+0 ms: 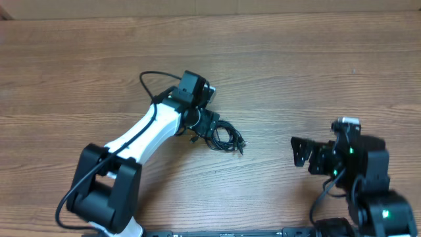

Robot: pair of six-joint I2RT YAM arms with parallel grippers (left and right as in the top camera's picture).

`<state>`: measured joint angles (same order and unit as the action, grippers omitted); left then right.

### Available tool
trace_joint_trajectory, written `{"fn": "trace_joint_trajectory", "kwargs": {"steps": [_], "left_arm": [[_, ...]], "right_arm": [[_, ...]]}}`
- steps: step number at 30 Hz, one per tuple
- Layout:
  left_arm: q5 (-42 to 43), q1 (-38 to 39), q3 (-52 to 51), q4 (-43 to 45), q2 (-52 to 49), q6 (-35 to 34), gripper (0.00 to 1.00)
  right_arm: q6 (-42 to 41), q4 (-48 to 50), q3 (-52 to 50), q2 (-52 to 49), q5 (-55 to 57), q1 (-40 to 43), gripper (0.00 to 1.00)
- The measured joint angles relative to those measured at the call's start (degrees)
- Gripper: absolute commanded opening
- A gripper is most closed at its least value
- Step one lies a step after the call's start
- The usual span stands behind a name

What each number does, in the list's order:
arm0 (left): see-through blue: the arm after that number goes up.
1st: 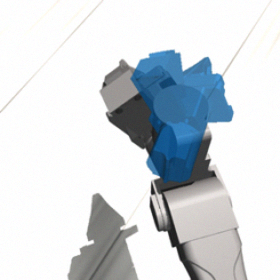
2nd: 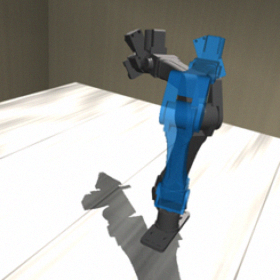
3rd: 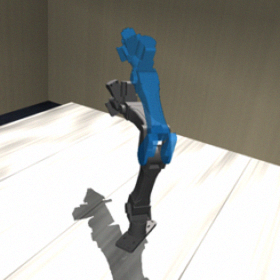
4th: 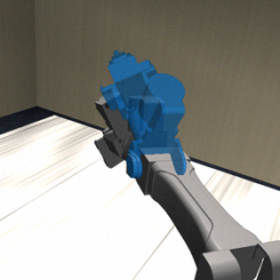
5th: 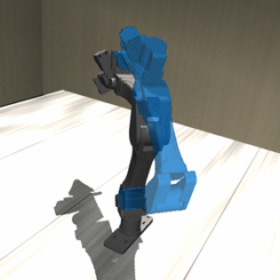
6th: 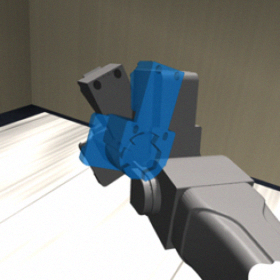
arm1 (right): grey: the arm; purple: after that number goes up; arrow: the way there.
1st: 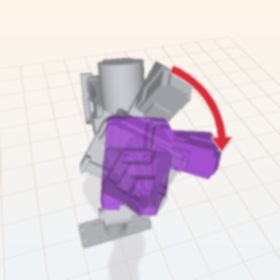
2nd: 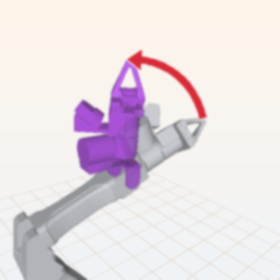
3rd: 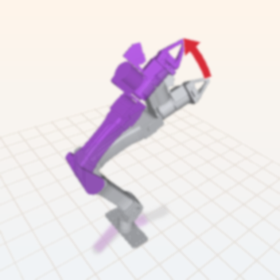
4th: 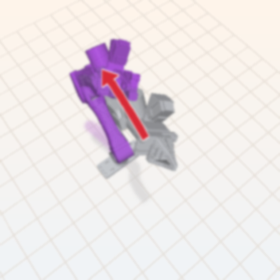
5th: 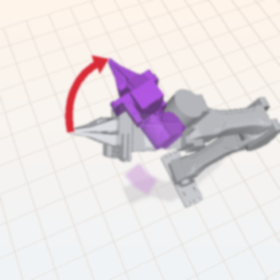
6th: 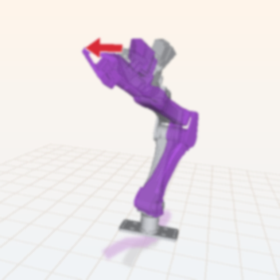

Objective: Untangle cables
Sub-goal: 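Move the left gripper to the black cable bundle and grasp it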

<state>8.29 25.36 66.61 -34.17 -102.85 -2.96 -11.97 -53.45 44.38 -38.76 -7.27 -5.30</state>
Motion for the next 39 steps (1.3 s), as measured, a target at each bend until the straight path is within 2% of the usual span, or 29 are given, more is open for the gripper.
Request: {"fn": "trace_joint_trajectory", "kwargs": {"steps": [4,8,10,15,19,21,26,29,39], "left_arm": [[0.07,1.07,1.49,0.15,-2.67,0.44,0.74],[0.07,2.4,1.49,0.13,-3.69,0.61,0.73],[0.04,2.97,1.49,0.13,-3.72,1.11,0.69],[0.02,3.54,1.49,-0.28,-3.87,1.99,0.49],[0.04,3.54,1.49,-0.52,-4.76,2.14,0.43],[0.04,3.54,1.49,-0.55,-5.49,2.12,0.34],[0.04,3.54,1.53,-1.03,-6.54,2.34,0.2],[0.07,3.54,1.53,-1.88,-6.6,2.51,0.04],[0.24,3.54,4.13,-6.19,-6.58,2.75,0.04]], "right_arm": [[-0.02,-1.49,5.05,-7.17,-0.02,0.0,1.0],[-0.02,-2.12,5.57,-11.45,-0.02,0.0,1.0],[-0.02,-2.8,5.57,-13.64,0.0,0.0,1.0],[-0.02,-4.42,5.57,-17.27,-0.17,0.0,1.0],[-0.02,-4.48,5.57,-18.49,-0.57,0.0,1.0],[-0.02,-4.44,5.57,-18.58,-0.9,0.0,1.0],[0.0,-4.44,5.57,-18.58,-1.16,0.0,1.0],[0.0,-4.44,5.57,-18.58,-1.49,0.0,1.0],[0.0,-0.28,5.57,-18.58,-6.64,0.0,1.0]]}}
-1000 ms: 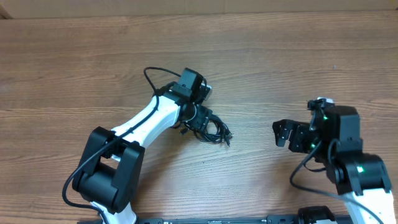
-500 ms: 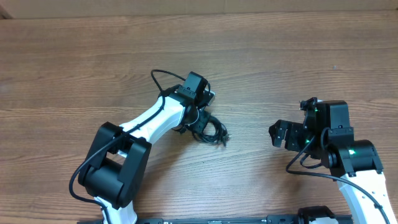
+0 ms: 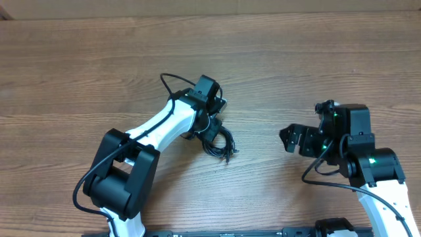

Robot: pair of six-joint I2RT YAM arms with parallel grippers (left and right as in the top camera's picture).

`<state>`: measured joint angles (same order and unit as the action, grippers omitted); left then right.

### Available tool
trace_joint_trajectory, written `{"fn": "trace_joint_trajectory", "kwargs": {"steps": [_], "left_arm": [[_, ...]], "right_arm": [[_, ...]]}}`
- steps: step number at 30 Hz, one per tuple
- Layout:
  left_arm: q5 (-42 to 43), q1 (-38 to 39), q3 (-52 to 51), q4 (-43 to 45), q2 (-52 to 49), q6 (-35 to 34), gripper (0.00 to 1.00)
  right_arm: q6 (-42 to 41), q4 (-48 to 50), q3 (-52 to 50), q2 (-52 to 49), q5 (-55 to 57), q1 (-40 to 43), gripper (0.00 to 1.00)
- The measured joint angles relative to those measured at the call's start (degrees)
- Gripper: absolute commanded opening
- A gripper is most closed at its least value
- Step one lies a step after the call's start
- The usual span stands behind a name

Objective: Untangle cables

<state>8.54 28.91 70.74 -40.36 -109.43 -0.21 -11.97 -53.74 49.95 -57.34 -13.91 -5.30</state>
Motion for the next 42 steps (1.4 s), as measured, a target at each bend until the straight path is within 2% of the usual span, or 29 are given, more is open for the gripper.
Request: {"fn": "trace_joint_trajectory", "kwargs": {"steps": [1,4,6,7,11,20,25,31,33,36,42], "left_arm": [[0.0,0.0,1.07,-0.87,0.0,0.0,0.04],[0.0,0.0,5.51,-3.85,0.37,0.33,0.04],[0.0,0.0,8.28,-5.86,1.36,0.48,0.04],[0.02,0.0,9.55,-6.82,2.08,0.5,0.04],[0.9,0.0,13.35,-9.81,5.44,0.66,0.04],[6.99,0.57,13.79,-10.4,9.42,0.85,0.04],[7.56,3.06,13.79,-10.19,9.46,1.9,0.04],[7.63,6.54,13.79,-9.18,9.46,2.12,0.04],[7.61,7.15,13.86,-9.18,9.46,2.14,0.04],[7.5,7.65,14.25,-9.27,9.46,2.16,0.04],[7.34,7.63,15.82,-9.46,9.46,2.32,0.04]], "right_arm": [[-0.04,1.29,0.0,0.0,-1.09,0.0,0.99],[-0.2,5.66,0.0,0.0,-5.09,0.0,0.8],[-0.37,8.52,0.0,0.0,-7.78,0.0,0.47],[-0.13,10.19,0.0,0.0,-9.16,0.0,0.37],[-0.2,14.12,0.0,0.0,-12.83,-0.02,0.36],[-0.31,14.78,0.0,-1.79,-17.42,-0.46,0.39],[-0.26,15.82,0.0,-4.33,-18.56,-3.85,0.44],[-0.28,16.2,0.0,-8.02,-16.61,-8.37,0.44],[-0.26,16.22,0.0,-9.53,-15.85,-9.46,0.4],[0.04,16.26,0.0,-11.82,-14.56,-10.51,0.22],[-0.2,16.09,0.0,-14.34,-11.91,-10.6,0.04]]}}
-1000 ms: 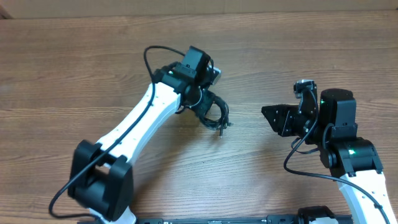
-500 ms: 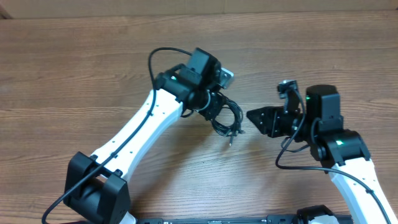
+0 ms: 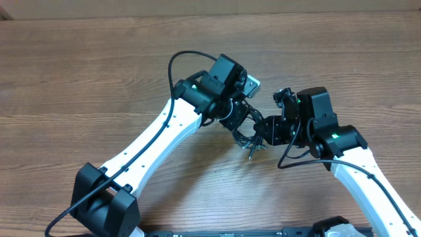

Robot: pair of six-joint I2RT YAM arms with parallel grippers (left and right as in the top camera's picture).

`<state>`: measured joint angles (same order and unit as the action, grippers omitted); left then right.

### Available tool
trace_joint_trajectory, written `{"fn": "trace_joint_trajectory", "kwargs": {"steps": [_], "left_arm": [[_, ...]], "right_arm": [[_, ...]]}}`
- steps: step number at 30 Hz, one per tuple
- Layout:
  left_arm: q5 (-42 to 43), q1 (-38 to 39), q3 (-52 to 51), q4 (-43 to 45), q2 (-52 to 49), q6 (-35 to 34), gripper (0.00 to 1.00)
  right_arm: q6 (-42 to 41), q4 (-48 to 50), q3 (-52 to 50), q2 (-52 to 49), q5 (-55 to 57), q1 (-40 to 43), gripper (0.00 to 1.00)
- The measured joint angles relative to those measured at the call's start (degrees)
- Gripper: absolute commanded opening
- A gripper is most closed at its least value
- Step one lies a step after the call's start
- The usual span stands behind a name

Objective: Untangle cables

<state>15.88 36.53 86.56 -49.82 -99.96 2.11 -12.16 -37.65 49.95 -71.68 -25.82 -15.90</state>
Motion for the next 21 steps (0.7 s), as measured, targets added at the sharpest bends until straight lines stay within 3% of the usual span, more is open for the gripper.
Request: {"fn": "trace_joint_trajectory", "kwargs": {"steps": [8,14,18,20,21], "left_arm": [[-0.68,1.31,0.48,-2.25,0.0,0.0,0.04],[-1.99,2.89,0.48,-1.95,0.0,0.0,0.04],[-1.88,2.89,0.48,-1.09,0.46,-0.02,0.04],[-2.38,2.69,0.48,-0.96,1.49,-0.04,0.04],[-2.51,2.34,0.48,-1.03,2.12,-0.07,0.04]], "right_arm": [[-3.85,-5.4,1.29,-0.17,8.87,-1.75,0.04],[-16.0,-12.66,3.56,0.28,17.73,-3.69,0.04],[-24.11,-14.97,4.68,0.55,21.4,-4.09,0.12],[-26.73,-15.52,4.68,0.59,23.15,-4.07,0.12],[-27.78,-15.52,4.66,0.59,23.91,-4.07,0.06]]}}
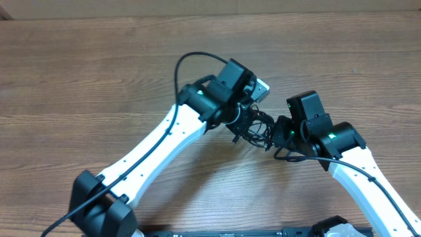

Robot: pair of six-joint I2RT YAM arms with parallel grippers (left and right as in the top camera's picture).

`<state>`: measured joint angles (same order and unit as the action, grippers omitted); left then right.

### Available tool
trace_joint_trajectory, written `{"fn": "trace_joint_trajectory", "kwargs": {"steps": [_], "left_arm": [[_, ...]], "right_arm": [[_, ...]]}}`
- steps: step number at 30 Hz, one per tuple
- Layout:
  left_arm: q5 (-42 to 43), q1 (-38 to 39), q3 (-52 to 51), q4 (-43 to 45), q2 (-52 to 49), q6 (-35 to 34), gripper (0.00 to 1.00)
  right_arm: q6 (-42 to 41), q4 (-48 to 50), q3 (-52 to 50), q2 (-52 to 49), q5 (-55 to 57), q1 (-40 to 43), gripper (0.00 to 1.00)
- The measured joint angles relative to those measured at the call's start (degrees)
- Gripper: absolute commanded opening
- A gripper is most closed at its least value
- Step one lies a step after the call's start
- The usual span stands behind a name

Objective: Untangle cables

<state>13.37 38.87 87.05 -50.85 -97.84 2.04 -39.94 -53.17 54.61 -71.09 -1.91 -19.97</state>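
A tangled bundle of thin black cables [258, 127] hangs just above the wooden table near its centre. My left gripper [242, 123] reaches in from the lower left and is shut on the bundle's left side. My right gripper [277, 131] comes in from the lower right, its black fingers buried in the bundle's right side. The overhead view does not show whether those fingers have closed. A loose cable end [266, 149] dangles below the bundle.
The wooden table [79, 79] stretches out around both arms. The left arm's own cable loop [187, 62] arches above its wrist. The arm bases sit at the front edge, left and right.
The left gripper with the bundle has shifted slightly up and right. The right gripper has drawn a little to the right, still against the bundle, which now sits higher between them.
The left gripper was first on the bundle left of centre, with the right gripper open far to the right. Both then stood closer to the middle. Later the bundle was at centre with the right gripper touching it. Now both grippers flank it.
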Motion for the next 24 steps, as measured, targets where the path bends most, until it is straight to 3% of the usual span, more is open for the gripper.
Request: {"fn": "trace_joint_trajectory", "kwargs": {"steps": [4,10,14,20,24], "left_arm": [[-7.17,-5.25,0.02,-1.92,3.89,-0.17,0.04],[-12.2,-8.31,0.96,-1.92,6.01,-0.39,0.04],[-12.59,-7.52,0.96,-1.95,6.01,-0.39,0.04],[-12.57,-7.45,0.96,-3.3,6.01,-0.37,0.04],[-9.62,-7.45,0.98,-4.42,6.01,0.74,0.04]], "right_arm": [[-2.19,-2.62,-2.62,-0.5,8.13,3.26,0.04],[3.45,2.43,-3.52,-1.4,3.58,3.74,0.04],[8.92,5.64,-3.54,-1.4,-2.12,3.74,0.24],[17.88,12.2,-3.54,-1.4,-11.58,3.76,0.26],[22.05,19.45,-3.58,-1.4,-16.79,3.74,0.36]]}}
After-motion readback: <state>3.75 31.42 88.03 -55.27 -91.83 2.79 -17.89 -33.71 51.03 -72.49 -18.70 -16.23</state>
